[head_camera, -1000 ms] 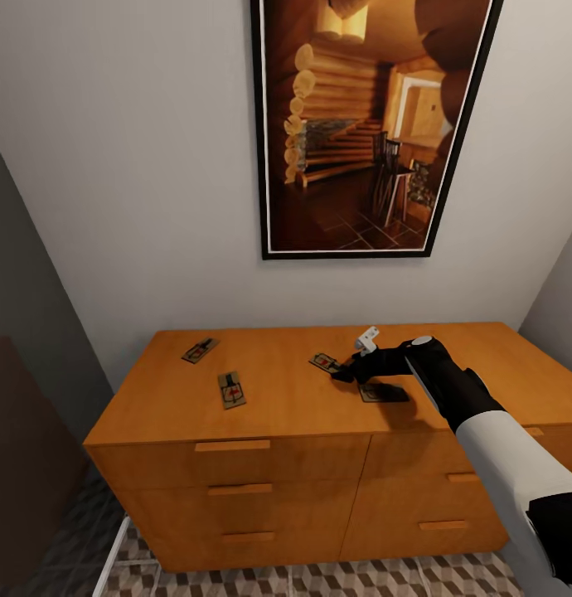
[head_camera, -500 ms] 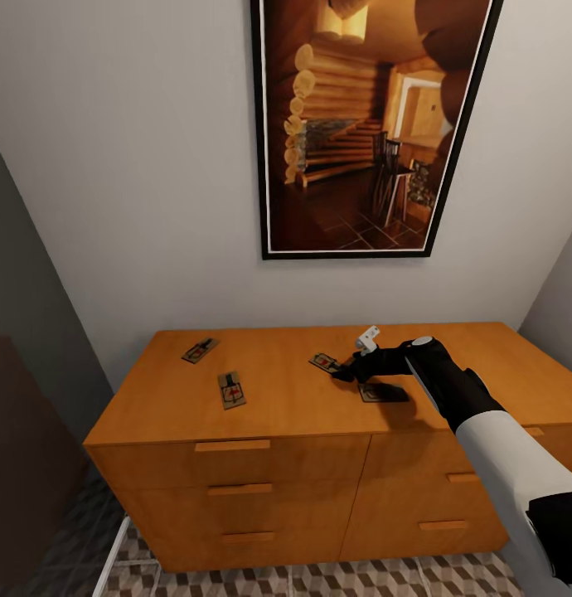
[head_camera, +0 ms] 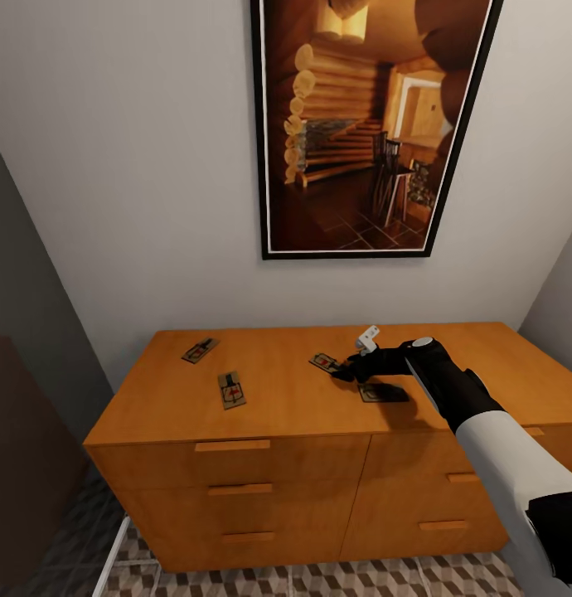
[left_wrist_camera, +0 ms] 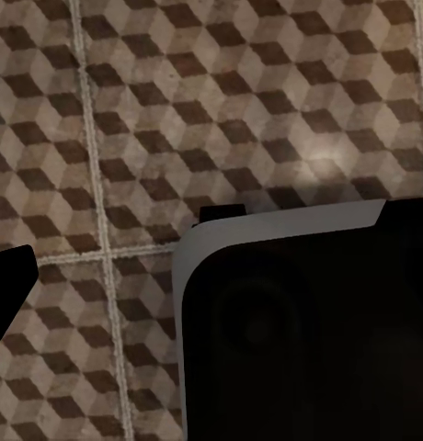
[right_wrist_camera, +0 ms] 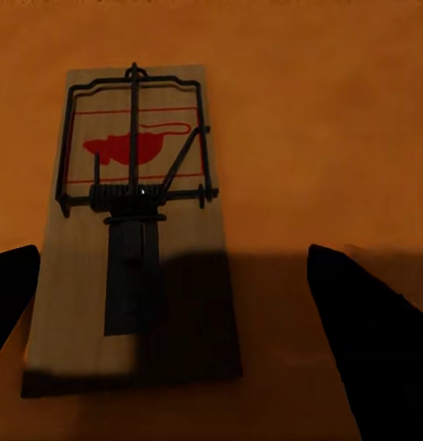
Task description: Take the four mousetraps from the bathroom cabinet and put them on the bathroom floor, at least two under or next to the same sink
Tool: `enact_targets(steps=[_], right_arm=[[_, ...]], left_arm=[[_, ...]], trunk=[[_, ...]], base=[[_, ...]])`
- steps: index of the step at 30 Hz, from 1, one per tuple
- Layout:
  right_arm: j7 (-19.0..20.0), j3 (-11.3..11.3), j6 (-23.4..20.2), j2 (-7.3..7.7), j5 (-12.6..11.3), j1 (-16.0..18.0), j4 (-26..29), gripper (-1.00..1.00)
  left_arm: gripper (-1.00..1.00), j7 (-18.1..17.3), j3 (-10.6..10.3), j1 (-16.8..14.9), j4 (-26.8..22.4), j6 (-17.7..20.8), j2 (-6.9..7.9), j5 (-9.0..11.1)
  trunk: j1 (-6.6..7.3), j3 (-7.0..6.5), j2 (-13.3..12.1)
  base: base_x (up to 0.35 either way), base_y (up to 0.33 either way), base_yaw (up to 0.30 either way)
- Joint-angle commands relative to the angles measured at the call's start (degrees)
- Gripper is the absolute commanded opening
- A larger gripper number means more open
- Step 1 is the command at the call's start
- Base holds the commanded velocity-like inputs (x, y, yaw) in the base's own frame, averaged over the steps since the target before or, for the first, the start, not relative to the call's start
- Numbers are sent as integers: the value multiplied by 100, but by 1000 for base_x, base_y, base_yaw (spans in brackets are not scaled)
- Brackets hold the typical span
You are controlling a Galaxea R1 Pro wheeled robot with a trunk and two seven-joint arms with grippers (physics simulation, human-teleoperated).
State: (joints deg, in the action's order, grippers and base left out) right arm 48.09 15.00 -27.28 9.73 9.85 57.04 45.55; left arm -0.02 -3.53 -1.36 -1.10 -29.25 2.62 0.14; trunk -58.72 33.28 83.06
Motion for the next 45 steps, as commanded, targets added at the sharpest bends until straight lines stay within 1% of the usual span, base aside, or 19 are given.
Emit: enact_targets(steps=[1,26,27,32,45], right_arm=[[19,12,6,2,105,0,-208,-100],[-27,13,5,-2,121,0,-309,-100],[3,-13,-517,2,108,0,474,-100],[7,-14,-840,2,101,0,918,-100],[10,-24,-1393,15,96,0,1626,-100]], left_arm=[[100,2,-32,-4,4,-19,1,3],[100,2,-34,-4,5,-19,-7,2],[100,2,-34,-5,5,-19,-7,-5],[100,2,-34,-4,2,-19,-7,-5],[100,2,-34,-4,4,-19,-7,-5]], trunk=[[-1,7,2],[-1,7,2],[-1,7,2],[-1,7,2],[-1,7,2]], base=[[0,0,0],[0,0,0],[0,0,0],[0,0,0],[0,0,0]])
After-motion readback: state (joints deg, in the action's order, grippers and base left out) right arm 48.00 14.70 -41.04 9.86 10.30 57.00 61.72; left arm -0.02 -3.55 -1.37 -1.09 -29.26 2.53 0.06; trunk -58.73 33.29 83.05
